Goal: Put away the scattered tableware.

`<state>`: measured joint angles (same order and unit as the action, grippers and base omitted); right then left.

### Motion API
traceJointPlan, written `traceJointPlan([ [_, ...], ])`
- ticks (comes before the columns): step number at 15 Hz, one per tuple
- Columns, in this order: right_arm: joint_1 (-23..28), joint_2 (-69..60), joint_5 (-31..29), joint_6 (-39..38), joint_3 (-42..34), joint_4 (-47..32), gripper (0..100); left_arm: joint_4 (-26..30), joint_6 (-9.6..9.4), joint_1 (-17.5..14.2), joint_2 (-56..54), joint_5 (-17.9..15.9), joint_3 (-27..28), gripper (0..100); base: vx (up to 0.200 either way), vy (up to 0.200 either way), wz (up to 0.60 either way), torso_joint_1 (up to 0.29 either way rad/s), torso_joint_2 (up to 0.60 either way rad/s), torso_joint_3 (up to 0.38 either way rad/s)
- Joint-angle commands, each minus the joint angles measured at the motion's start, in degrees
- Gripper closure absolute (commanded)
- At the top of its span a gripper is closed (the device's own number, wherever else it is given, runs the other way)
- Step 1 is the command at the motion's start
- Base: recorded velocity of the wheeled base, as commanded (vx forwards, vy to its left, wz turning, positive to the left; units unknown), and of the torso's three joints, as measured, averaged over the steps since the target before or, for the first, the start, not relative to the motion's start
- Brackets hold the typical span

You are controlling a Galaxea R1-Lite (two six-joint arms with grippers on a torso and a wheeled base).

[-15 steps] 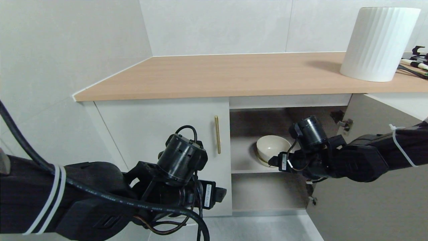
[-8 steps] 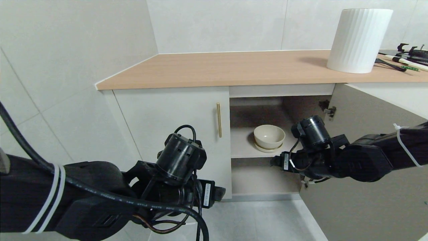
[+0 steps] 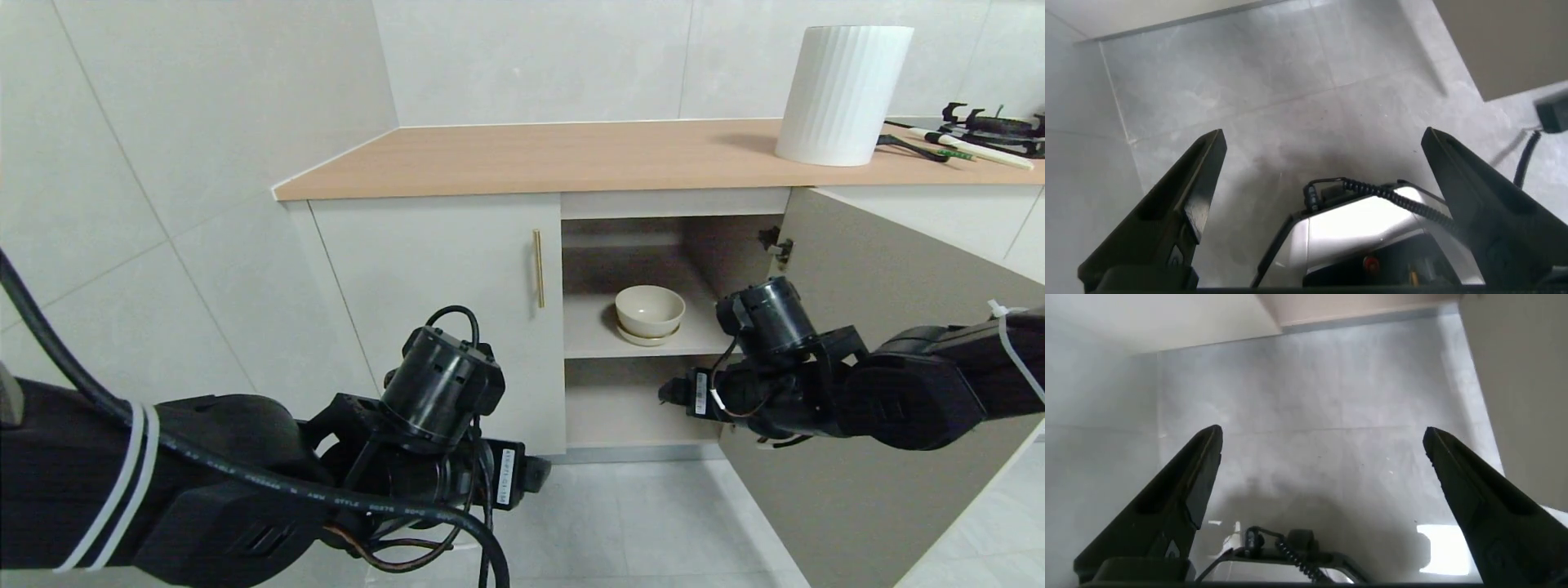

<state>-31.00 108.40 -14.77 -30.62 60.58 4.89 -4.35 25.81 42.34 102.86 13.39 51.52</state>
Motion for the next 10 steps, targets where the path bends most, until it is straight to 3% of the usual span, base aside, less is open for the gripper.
traceJointPlan([
  [1, -0.02, -5.65, 0.01, 0.04, -2.48, -0.85, 0, -0.04, 0.03, 0.03, -0.38, 0.06, -0.10, 0, 0.000, 0.000, 0.00, 0.000, 0.00, 0.000],
  [3, -0.02, -8.12, 0.10, 0.04, -2.92, -2.78, 0, -0.04, 0.03, 0.03, -0.47, 0.06, -0.10, 0, 0.000, 0.000, 0.00, 0.000, 0.00, 0.000],
  [4, -0.02, -11.46, 0.54, -0.49, -6.96, -6.91, 0, -0.04, 0.03, 0.03, -0.47, 0.41, -0.37, 0, 0.000, 0.000, 0.00, 0.000, 0.00, 0.000],
  [9, 0.06, -20.95, 4.49, -0.49, -18.91, -7.09, 0, -0.04, 0.03, 0.03, -0.38, 0.50, -0.37, 0, 0.000, 0.000, 0.00, 0.000, 0.00, 0.000],
  [10, 0.06, -22.71, 4.49, -0.49, -20.94, -7.17, 0, -0.04, 0.03, 0.03, -0.30, 0.50, -0.37, 0, 0.000, -0.200, 0.00, 0.002, 0.00, 0.002],
])
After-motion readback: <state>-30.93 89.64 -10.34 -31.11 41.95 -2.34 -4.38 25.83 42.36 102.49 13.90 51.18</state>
